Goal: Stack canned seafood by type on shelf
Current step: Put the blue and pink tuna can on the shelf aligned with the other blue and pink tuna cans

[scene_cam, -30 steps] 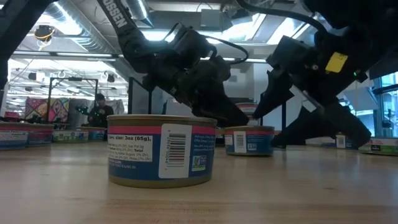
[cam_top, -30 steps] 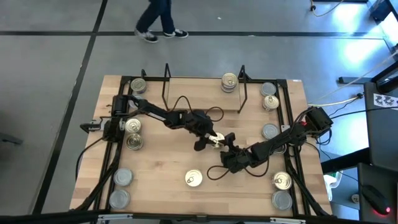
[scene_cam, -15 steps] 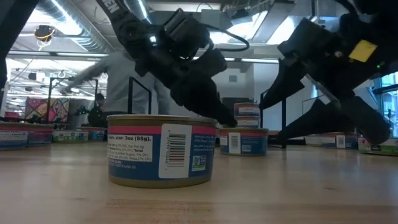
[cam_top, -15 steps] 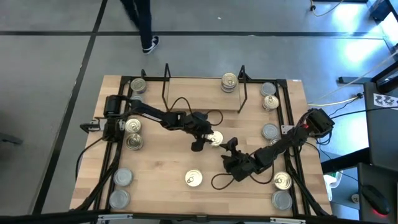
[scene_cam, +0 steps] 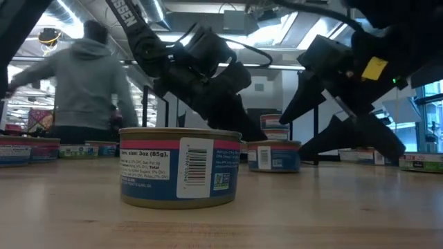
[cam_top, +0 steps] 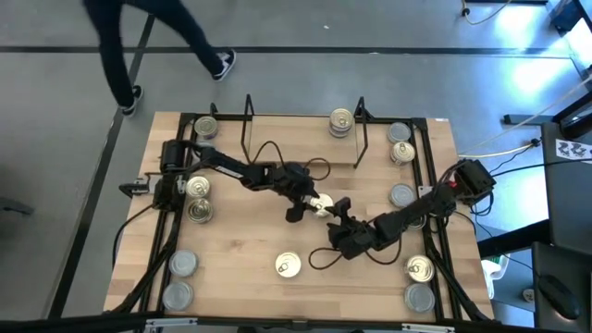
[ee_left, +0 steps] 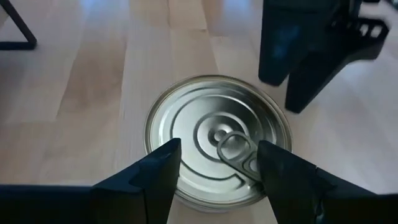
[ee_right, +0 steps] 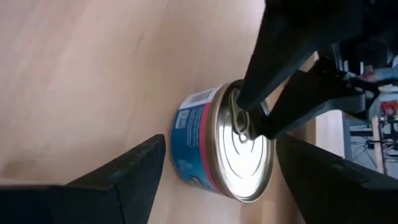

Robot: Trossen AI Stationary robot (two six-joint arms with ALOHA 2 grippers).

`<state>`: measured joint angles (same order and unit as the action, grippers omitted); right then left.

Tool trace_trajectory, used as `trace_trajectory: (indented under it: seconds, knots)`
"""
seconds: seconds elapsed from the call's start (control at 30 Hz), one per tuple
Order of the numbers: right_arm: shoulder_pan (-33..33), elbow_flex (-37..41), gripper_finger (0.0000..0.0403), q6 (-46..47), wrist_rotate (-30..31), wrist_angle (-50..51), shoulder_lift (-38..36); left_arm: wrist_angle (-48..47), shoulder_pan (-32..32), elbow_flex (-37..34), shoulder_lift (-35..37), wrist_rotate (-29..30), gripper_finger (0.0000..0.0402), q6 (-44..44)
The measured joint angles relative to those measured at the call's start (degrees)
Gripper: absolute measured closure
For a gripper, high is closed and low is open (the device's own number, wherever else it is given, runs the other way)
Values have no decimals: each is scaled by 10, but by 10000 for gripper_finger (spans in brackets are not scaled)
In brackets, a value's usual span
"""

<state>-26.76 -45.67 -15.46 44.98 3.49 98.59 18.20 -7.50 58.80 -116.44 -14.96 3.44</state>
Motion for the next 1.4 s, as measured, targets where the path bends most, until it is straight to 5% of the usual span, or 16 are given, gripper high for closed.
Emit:
trace_trajectory:
  seconds: [0.9,1.17,1.4]
  knots:
    - [86,-1,101,-101,-5,-3,52,35,-20,-3,-10,-42,188,-57]
    - [94,1,186,-116,-8,-22,53,52,-22,-5,-10,-47,188,-74]
    - [94,1,187,-90,-5,-12,53,54,-22,-4,-9,-42,188,-84]
